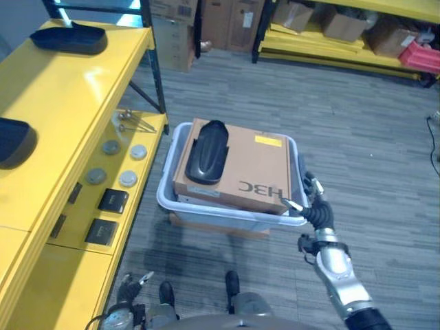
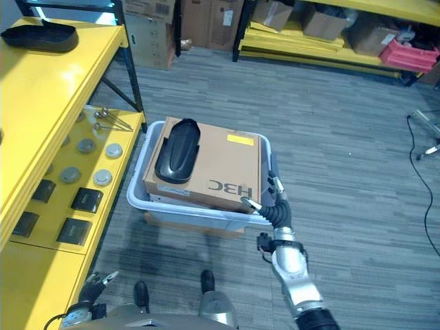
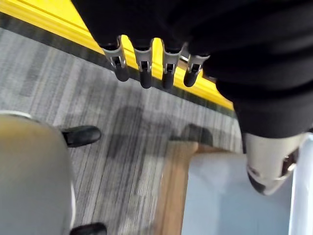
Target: Move parts from the plastic box to the shelf.
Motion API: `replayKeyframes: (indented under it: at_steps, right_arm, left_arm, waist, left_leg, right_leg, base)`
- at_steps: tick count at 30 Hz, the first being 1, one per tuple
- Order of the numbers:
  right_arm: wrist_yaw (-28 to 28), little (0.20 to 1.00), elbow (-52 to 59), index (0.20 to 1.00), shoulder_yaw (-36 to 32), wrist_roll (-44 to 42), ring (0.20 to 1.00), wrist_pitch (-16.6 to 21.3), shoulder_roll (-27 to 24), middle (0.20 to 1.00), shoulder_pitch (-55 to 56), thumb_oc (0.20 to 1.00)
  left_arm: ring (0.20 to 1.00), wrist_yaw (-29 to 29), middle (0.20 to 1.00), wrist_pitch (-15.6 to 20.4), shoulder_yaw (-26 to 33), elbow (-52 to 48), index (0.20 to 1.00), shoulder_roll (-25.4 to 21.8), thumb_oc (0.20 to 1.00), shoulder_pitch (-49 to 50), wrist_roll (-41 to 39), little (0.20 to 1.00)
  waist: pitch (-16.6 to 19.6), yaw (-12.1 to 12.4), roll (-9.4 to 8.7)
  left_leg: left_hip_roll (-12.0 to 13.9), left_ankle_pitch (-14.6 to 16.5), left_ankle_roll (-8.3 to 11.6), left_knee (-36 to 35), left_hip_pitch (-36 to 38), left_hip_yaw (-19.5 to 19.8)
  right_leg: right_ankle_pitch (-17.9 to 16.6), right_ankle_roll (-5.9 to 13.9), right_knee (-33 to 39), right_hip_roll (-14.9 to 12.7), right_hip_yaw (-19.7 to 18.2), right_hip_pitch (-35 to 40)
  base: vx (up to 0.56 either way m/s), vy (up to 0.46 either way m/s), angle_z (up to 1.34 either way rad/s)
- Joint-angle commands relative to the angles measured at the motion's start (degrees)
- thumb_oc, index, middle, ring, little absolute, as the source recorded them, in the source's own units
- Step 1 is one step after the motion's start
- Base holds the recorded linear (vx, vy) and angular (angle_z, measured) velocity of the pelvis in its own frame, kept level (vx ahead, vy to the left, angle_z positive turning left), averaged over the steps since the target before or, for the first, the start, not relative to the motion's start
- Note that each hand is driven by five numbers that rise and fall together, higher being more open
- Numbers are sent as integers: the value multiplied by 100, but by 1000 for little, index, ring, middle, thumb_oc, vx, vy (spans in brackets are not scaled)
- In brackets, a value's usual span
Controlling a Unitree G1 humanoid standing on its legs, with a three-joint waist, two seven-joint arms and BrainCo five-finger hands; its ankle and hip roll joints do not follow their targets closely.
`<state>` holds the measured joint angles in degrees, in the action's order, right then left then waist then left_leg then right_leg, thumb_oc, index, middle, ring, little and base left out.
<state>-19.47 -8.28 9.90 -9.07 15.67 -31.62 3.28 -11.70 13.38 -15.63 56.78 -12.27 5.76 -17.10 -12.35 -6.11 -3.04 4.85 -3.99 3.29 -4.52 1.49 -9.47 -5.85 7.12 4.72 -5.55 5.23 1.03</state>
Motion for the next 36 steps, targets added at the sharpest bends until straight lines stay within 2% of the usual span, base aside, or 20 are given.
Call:
replayKeyframes:
  at_steps: [1, 6, 8, 10, 17, 20, 22, 24, 27, 29, 30, 31, 32, 33, 34, 36]
  right_arm:
    - [-377, 1000, -242, 1000, 185, 423, 1000, -243, -196, 1000, -937, 1000]
    - [-1053, 1000, -1180, 1000, 655, 660, 1000, -697, -502, 1000, -2426, 1000]
    - [-1342, 1000, -1629, 1000, 827, 539, 1000, -1048, -667, 1000, -3082, 1000]
    - [-1601, 1000, -2028, 1000, 918, 383, 1000, -1288, -767, 1000, -3500, 1000]
    - [-1802, 1000, -3257, 1000, 1148, 292, 1000, -1593, -972, 1000, -4664, 1000]
    - [-1591, 1000, -3866, 1000, 1371, 321, 1000, -1914, -1103, 1000, -5245, 1000]
    - [-1314, 1000, -4201, 1000, 1622, 146, 1000, -1989, -1141, 1000, -5544, 1000]
    - [-802, 1000, -4464, 1000, 1834, 63, 1000, -1975, -1142, 1000, -5834, 1000]
    - [217, 1000, -4973, 1000, 2318, -60, 1000, -2278, -1163, 1000, -6391, 1000]
    - [404, 1000, -5135, 1000, 2348, -129, 1000, -2235, -1167, 1000, -6468, 1000]
    - [825, 796, -5435, 796, 2385, -337, 796, -2231, -1167, 796, -6634, 796]
    - [1326, 382, -5646, 382, 2402, -525, 382, -2434, -1148, 382, -6751, 382]
    - [1793, 200, -5793, 200, 2381, -605, 200, -2629, -1128, 200, -6791, 200]
    - [2047, 200, -5909, 200, 2362, -627, 200, -2757, -1100, 200, -6794, 200]
    - [2083, 200, -6106, 200, 2357, -560, 200, -3267, -1075, 200, -6724, 200]
    - [2014, 200, -6268, 200, 2285, -643, 200, -3474, -1114, 200, -6671, 200]
  left_arm:
    - [1000, 218, 1000, 172, -238, 267, 1000, -197, 1000, -494, 175, 1000]
    - [1000, 303, 1000, 225, -473, 308, 1000, -380, 1000, -736, 130, 1000]
    - [1000, 132, 1000, 550, -520, 373, 1000, -473, 1000, -824, -3, 1000]
    - [1000, -57, 1000, 613, -427, 270, 1000, -561, 1000, -896, -542, 1000]
    - [1000, 96, 1000, 664, -330, -31, 1000, -575, 1000, -1304, -703, 1000]
    - [1000, 209, 1000, 638, -523, -185, 1000, -555, 1000, -1473, -820, 1000]
    - [1000, 243, 1000, 658, -647, -221, 1000, -528, 1000, -1539, -883, 1000]
    - [1000, 259, 1000, 706, -749, -246, 1000, -518, 1000, -1603, -925, 1000]
    - [1000, 229, 1000, 645, -905, -450, 1000, -575, 1000, -1750, -830, 1000]
    - [1000, 232, 1000, 655, -922, -453, 1000, -599, 1000, -1775, -853, 1000]
    - [1000, 232, 1000, 698, -952, -463, 1000, -665, 1000, -1813, -938, 1000]
    - [1000, 225, 1000, 708, -941, -458, 1000, -700, 1000, -1841, -990, 1000]
    - [1000, 230, 1000, 705, -922, -468, 1000, -726, 1000, -1841, -1024, 1000]
    - [1000, 239, 1000, 696, -903, -483, 1000, -749, 1000, -1830, -1062, 1000]
    - [1000, 296, 1000, 615, -817, -518, 1000, -785, 1000, -1808, -1128, 1000]
    - [1000, 308, 1000, 627, -795, -542, 1000, -789, 1000, -1761, -1075, 1000]
  waist:
    - [-303, 375, -77]
    - [-488, 717, -37]
    - [-546, 859, 1]
    - [-631, 973, 65]
    - [-911, 1203, 246]
    - [-1037, 1275, 364]
    - [-1118, 1312, 433]
    - [-1207, 1340, 479]
    - [-1499, 1429, 586]
    - [-1549, 1453, 597]
    - [-1645, 1495, 620]
    - [-1706, 1534, 644]
    - [-1740, 1557, 665]
    - [-1744, 1576, 682]
    - [-1744, 1616, 706]
    - [-1744, 1641, 716]
  left_leg:
    - [-5, 462, -247, 418, -217, 20]
    - [-40, 335, -190, 313, -463, 240]
    - [-68, 310, -170, 301, -543, 354]
    - [-112, 292, -165, 327, -642, 442]
    - [-207, 271, -134, 435, -956, 623]
    - [-282, 258, -112, 466, -1071, 720]
    - [-316, 241, -100, 482, -1135, 761]
    - [-342, 234, -84, 520, -1209, 800]
    - [-388, 124, -71, 566, -1468, 808]
    - [-403, 111, -74, 573, -1518, 828]
    - [-434, 79, -88, 582, -1610, 864]
    - [-462, 52, -95, 581, -1665, 906]
    - [-475, 38, -93, 583, -1698, 938]
    - [-479, 20, -89, 577, -1735, 956]
    - [-490, -11, -88, 569, -1794, 990]
    - [-489, -25, -86, 553, -1799, 1005]
  right_leg:
    - [32, 33, -27, -202, 49, -215]
    - [-40, 65, 28, -265, 263, -352]
    - [-55, 70, 28, -305, 359, -388]
    - [-76, 71, 27, -359, 422, -444]
    - [-113, 36, 16, -425, 556, -648]
    - [-109, 16, -16, -471, 608, -738]
    - [-115, 7, -30, -509, 638, -793]
    - [-128, 7, -42, -548, 657, -853]
    - [-197, 28, -92, -635, 717, -1081]
    - [-208, 40, -106, -650, 740, -1131]
    - [-229, 55, -154, -681, 781, -1246]
    - [-241, 57, -185, -701, 808, -1314]
    - [-240, 60, -212, -717, 836, -1353]
    - [-239, 60, -231, -728, 862, -1391]
    - [-229, 60, -272, -756, 921, -1446]
    - [-222, 60, -298, -770, 956, -1459]
  base:
    - [-52, -121, 0]
    - [-40, -80, 22]
    - [39, -32, 30]
    - [12, 23, 36]
    - [-46, 52, 21]
    - [-34, 105, 8]
    - [-23, 119, 3]
    - [-22, 97, 1]
    - [-86, 71, 1]
    - [-82, 10, 3]
    - [-112, -6, 15]
    - [-129, -3, 17]
    - [-72, 16, 15]
    - [-45, 33, 19]
    - [-25, 33, 19]
    - [-18, 24, 14]
